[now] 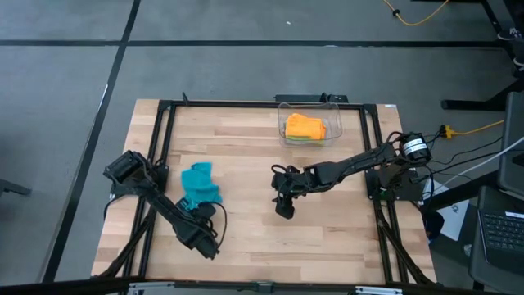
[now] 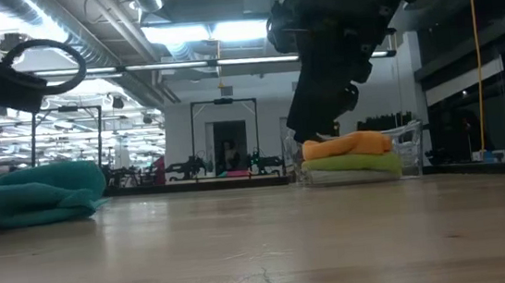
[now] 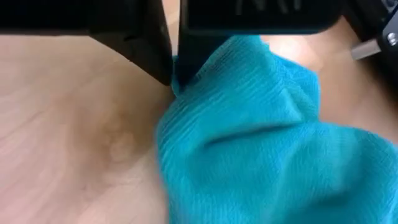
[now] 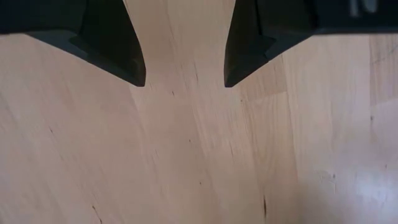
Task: Fold microfiber towels
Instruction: Fold the blue microfiber
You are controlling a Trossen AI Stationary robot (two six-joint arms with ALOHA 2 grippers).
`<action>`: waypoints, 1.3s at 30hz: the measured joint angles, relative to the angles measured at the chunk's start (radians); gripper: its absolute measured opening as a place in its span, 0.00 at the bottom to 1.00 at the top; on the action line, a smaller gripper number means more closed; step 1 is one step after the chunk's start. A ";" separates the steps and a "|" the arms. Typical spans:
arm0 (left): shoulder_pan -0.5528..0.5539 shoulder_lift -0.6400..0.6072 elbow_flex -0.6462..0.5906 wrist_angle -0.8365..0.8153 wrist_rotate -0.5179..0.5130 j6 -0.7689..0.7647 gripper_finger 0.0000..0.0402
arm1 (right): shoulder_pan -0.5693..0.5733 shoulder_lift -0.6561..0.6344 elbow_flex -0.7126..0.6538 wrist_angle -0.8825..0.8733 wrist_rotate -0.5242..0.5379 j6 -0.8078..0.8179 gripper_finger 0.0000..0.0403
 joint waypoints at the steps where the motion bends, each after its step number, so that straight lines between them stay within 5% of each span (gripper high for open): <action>1: -0.001 0.000 0.000 -0.006 -0.003 -0.005 0.02 | 0.000 0.000 0.000 0.000 0.000 0.000 0.55; 9: -0.002 -0.052 0.096 -0.042 -0.103 0.081 0.00 | 0.000 0.000 0.000 0.000 0.000 -0.028 0.55; 17: -0.011 -0.080 0.334 -0.142 -0.453 0.359 0.00 | 0.014 -0.001 0.000 0.041 -0.111 -0.195 0.55; 25: 0.005 -0.082 0.411 -0.097 -0.491 0.488 0.00 | 0.063 -0.001 0.001 0.154 -0.236 -0.286 0.55; 34: 0.036 -0.082 0.411 -0.060 -0.561 0.482 0.00 | 0.108 0.046 0.002 0.325 -0.212 -0.287 0.55; 39: 0.049 -0.081 0.411 -0.059 -0.561 0.503 0.00 | 0.135 0.119 0.002 0.349 0.009 -0.289 0.55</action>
